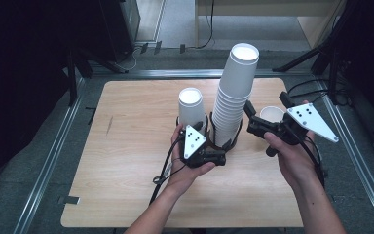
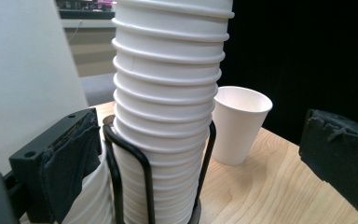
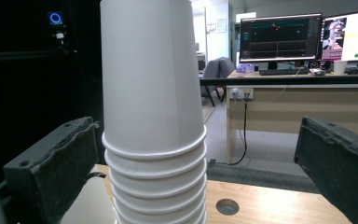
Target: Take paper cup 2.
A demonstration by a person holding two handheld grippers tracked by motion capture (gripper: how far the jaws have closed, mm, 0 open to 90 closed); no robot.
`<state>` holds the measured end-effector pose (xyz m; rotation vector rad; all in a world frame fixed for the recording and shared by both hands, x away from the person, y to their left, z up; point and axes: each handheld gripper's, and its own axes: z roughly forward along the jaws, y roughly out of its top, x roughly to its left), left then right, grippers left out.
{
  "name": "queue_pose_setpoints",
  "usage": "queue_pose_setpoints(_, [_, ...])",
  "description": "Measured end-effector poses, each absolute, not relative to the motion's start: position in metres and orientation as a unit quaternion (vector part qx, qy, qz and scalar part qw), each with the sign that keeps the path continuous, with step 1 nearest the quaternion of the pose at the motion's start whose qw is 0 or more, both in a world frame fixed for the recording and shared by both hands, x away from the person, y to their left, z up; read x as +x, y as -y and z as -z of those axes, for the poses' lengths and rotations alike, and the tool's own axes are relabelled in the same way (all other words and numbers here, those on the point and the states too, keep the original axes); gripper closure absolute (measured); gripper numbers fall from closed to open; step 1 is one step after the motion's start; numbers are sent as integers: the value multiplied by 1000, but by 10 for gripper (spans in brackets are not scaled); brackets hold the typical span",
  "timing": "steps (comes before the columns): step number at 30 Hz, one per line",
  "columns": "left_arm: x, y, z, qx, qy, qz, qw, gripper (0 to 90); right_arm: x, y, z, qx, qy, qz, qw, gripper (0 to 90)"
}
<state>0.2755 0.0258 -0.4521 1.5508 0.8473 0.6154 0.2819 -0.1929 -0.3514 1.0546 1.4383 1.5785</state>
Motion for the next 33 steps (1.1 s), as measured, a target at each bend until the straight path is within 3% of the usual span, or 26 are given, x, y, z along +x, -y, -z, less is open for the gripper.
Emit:
queue_pose_setpoints(21, [293, 0, 438, 655, -373, -281, 594, 29, 292, 182, 342, 394, -576, -630, 341, 0])
queue_pose_setpoints(33, [304, 9, 430, 633, -385, -325, 588, 29, 308, 175, 336, 388, -589, -629, 327, 0])
